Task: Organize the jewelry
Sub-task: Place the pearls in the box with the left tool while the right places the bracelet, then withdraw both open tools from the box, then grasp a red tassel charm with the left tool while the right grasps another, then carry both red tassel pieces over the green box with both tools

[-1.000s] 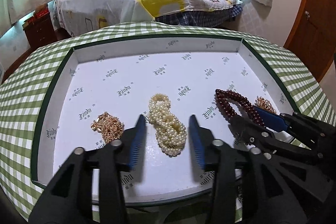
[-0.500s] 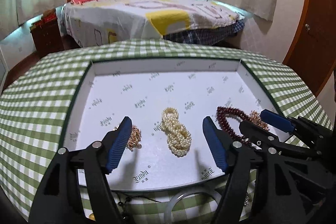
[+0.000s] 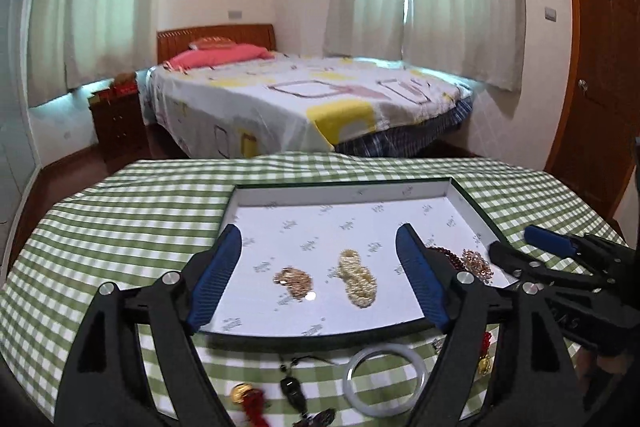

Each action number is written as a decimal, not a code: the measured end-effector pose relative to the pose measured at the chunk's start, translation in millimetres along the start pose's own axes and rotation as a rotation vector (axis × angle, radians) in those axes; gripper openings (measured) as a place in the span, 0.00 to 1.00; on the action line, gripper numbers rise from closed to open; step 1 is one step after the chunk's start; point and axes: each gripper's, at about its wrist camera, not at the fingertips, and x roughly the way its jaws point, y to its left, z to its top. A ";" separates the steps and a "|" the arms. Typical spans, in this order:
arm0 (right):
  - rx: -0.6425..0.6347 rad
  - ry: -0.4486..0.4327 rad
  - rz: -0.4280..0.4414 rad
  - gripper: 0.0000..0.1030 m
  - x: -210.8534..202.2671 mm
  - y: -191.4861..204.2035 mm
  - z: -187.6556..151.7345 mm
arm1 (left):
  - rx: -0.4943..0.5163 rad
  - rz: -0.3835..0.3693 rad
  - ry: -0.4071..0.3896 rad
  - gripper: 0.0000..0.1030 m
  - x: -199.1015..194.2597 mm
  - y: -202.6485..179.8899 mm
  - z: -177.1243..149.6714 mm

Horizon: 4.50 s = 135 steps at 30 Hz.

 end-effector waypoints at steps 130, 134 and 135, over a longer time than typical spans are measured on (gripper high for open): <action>0.009 0.117 0.058 0.11 -35.2 -6.4 -63.3 | -0.115 -0.019 0.209 0.11 -33.3 41.6 -63.3; 0.010 0.069 0.067 0.11 -31.2 -6.3 -35.7 | -0.124 -0.057 0.177 0.11 -23.6 39.2 -38.3; 0.009 0.049 0.067 0.11 -29.7 -6.1 -26.1 | -0.127 -0.063 0.169 0.11 -21.1 38.8 -32.7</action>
